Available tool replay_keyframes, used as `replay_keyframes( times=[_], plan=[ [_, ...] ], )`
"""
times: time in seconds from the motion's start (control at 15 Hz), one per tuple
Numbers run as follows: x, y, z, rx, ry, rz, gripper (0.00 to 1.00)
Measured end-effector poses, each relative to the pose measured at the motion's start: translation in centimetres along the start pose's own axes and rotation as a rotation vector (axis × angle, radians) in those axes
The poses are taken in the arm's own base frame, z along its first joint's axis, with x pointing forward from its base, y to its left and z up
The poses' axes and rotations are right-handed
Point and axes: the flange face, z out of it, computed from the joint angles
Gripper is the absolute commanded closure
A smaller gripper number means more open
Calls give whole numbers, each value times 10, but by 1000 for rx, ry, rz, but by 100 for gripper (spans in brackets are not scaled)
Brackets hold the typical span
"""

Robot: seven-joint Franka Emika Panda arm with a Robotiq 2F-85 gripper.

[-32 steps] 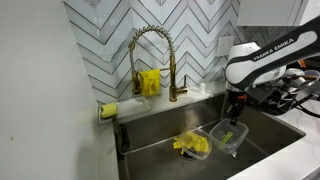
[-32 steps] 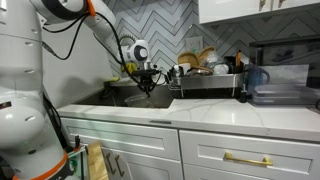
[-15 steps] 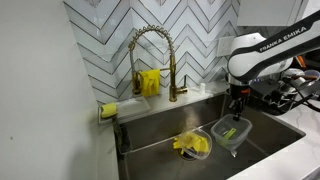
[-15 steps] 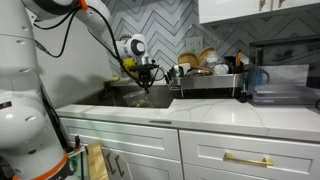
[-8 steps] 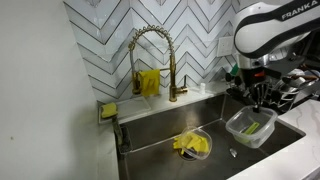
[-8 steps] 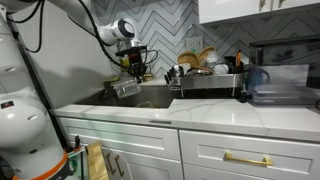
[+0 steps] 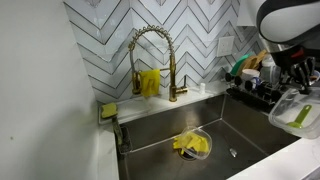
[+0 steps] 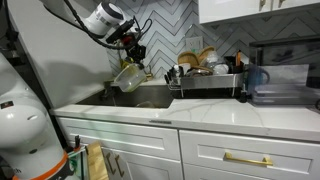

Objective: Remove the lunch box with a spoon from the sink, then put the spoon on the rack

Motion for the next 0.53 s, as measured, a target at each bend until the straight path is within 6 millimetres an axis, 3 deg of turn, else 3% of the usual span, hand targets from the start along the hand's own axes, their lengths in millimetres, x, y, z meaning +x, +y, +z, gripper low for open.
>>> replay_keyframes(
  times=[0.13,0.33,0.53],
  plan=[
    [-1,0,1,-8,-2,7,98],
    [-1,0,4,-15,-12,8,98],
    [-10,19,18,-125,-98,44,98]
  ],
)
